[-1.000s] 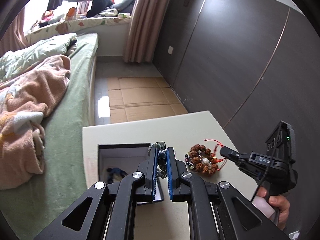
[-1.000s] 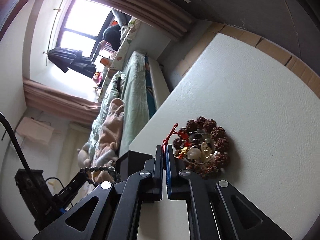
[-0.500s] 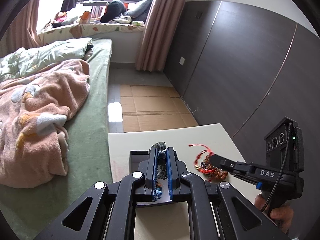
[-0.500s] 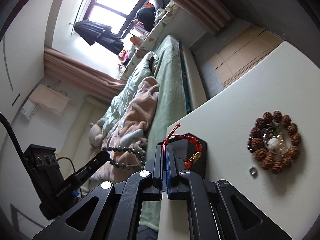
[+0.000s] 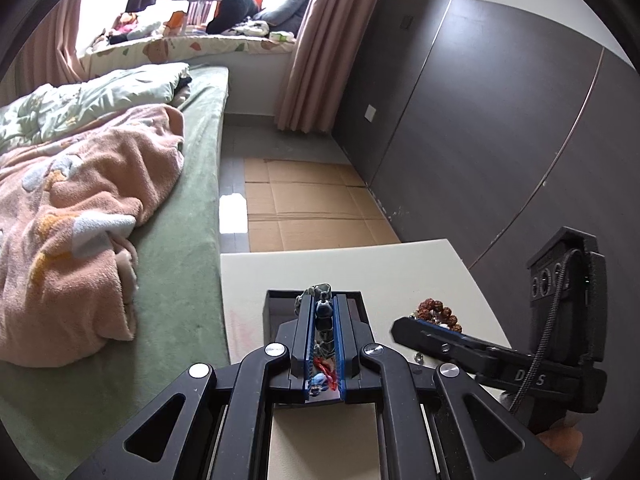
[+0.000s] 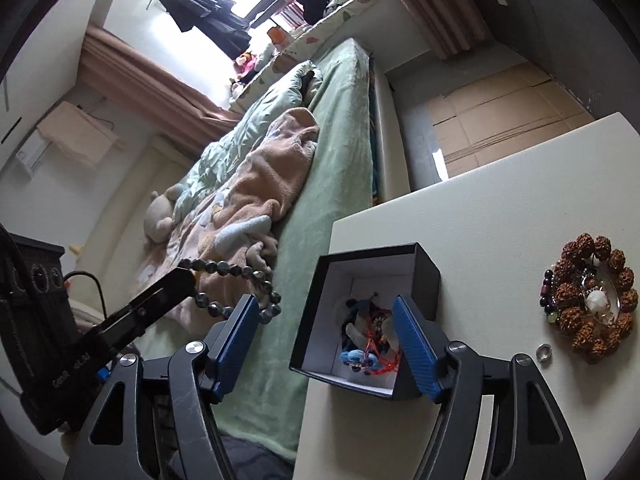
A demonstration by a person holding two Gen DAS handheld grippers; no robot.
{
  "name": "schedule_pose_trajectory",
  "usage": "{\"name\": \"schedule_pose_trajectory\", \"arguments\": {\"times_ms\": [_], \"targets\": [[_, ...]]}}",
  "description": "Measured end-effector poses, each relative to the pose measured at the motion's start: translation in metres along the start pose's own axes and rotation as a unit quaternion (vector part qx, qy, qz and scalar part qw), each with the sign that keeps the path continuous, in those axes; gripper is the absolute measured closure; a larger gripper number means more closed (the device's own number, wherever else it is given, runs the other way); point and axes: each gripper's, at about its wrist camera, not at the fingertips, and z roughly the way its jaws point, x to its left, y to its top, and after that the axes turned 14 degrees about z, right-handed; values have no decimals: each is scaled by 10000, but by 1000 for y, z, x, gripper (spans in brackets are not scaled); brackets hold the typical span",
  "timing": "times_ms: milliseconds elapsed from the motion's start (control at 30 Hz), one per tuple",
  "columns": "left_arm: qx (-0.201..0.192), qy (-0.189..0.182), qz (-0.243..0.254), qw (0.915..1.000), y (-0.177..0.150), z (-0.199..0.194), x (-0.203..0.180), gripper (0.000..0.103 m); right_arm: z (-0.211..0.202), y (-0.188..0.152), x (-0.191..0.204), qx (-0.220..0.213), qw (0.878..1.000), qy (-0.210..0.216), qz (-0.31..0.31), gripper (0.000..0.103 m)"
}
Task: Organize jewelry
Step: 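Carry both bracelets over the black box and release them inside, then withdraw both tools from the box and move the left tool to the brown bead bracelet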
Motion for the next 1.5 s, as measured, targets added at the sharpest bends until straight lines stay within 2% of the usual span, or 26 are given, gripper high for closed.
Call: {"name": "schedule_pose_trajectory", "arguments": {"times_ms": [300,433,467,533,567,600,700,1167,1233,1300,1333,1400,1500], "targets": [[273,-144,131,9994,1,27,-25,94,-55,-4,-44,-510,9978,-302,304,33],[584,-95,138,9982,3,43,-33,93,-77,-7,-66,-711,9957,-368,468,33],[640,-79,126,9978,3,46,-33,88,-81,-7,-71,-749,9952,-370,505,33],[719,-41,87,9974,3,49,-35,61,-90,-7,-80,-803,9944,-384,568,33],[697,-32,59,9975,2,48,-37,40,-94,-7,-84,-815,9941,-386,596,33],[614,-27,29,9981,2,45,-39,32,-98,-8,-89,-829,9938,-402,622,33],[478,-72,48,9988,4,41,-48,32,-109,-10,-102,-915,9927,-505,604,33],[660,-365,582,9955,5,61,-116,32,-148,-20,-146,-1214,9862,-654,914,33],[664,-342,629,9952,5,62,-122,31,-152,-19,-151,-1276,9848,-674,968,30],[696,-364,623,9950,5,66,-126,22,-154,-19,-155,-1335,9828,-726,1047,15],[700,-361,617,9950,5,67,-128,18,-155,-19,-156,-1373,9818,-742,1081,12],[713,-312,619,9950,3,71,-130,11,-154,-19,-160,-1376,9814,-718,1131,10],[824,-336,546,9945,2,79,-132,11,-151,-16,-168,-1271,9820,-632,1250,10]]}}
